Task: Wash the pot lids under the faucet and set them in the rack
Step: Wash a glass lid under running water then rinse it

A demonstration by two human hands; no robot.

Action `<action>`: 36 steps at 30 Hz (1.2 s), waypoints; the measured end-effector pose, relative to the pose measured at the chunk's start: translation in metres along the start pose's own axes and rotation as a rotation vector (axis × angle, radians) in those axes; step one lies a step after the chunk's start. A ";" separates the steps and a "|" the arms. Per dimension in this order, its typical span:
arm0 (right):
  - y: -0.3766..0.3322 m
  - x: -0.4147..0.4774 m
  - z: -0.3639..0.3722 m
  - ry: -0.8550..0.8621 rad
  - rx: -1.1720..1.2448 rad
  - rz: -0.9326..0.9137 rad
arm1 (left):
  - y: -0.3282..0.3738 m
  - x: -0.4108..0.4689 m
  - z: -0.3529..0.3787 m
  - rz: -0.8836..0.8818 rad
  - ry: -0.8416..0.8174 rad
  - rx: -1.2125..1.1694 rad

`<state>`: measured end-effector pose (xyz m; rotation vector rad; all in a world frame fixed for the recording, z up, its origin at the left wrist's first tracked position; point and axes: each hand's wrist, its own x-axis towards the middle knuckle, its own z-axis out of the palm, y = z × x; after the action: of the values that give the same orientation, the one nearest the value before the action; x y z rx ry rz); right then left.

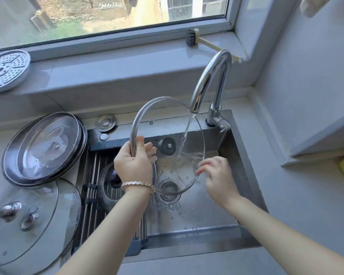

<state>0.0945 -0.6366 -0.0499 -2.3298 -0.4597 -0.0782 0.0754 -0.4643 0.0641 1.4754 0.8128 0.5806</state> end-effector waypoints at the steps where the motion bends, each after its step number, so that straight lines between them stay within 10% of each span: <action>1: 0.001 0.004 -0.002 0.040 0.053 0.189 | 0.000 0.002 -0.001 -0.053 -0.007 0.030; 5: -0.006 0.022 -0.007 -0.115 0.806 1.020 | -0.005 0.008 -0.001 -0.226 -0.143 0.163; 8: 0.002 0.025 -0.008 -0.199 0.867 1.234 | -0.010 0.010 -0.007 -0.382 -0.213 0.122; 21: -0.021 0.078 -0.082 -0.065 0.131 0.380 | -0.068 -0.018 -0.005 -1.102 -0.289 -0.082; 25: -0.023 0.076 -0.086 0.023 0.235 0.282 | -0.061 -0.008 -0.004 -0.995 -0.237 -0.197; 36: 0.005 0.029 -0.005 -0.133 0.609 0.851 | -0.007 0.003 -0.026 -0.339 -0.465 0.183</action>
<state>0.1241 -0.6346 -0.0436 -1.7528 0.4233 0.5476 0.0562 -0.4458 0.0589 1.5130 0.7336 -0.0960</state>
